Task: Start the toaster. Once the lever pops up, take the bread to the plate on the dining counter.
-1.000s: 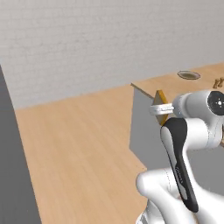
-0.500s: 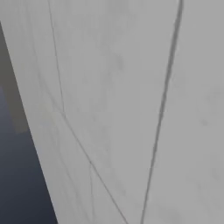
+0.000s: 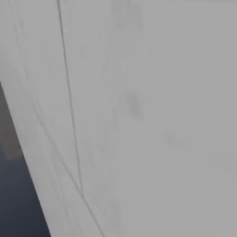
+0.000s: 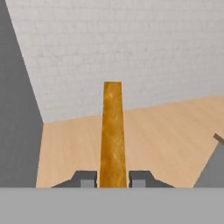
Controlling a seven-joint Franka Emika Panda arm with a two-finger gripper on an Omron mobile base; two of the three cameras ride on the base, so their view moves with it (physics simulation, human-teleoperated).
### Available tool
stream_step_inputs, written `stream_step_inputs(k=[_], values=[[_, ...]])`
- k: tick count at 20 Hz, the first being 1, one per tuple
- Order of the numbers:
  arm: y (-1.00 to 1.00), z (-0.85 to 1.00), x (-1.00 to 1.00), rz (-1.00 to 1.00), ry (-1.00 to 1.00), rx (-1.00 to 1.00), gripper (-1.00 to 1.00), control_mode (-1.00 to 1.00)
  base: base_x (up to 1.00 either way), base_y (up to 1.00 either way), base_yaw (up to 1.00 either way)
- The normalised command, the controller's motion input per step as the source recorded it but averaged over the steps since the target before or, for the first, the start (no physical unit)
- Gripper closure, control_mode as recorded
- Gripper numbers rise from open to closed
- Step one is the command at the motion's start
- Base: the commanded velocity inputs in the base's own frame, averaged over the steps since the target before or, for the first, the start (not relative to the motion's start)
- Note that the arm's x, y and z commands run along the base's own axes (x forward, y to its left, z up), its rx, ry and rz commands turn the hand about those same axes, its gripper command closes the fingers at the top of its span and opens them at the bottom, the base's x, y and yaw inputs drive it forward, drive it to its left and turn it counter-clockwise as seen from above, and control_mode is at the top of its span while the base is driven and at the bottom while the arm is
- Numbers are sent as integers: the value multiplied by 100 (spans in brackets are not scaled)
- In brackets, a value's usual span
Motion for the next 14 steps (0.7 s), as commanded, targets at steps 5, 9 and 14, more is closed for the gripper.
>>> stream_step_inputs(k=[5, 9, 14], values=[[0, 0, 0, 0, 0, 0, 100, 100, 100, 0, -26], [0, 0, 0, 0, 0, 0, 100, 100, 100, 0, -39], [0, 0, 0, 0, 0, 0, 100, 100, 100, 5, -51]])
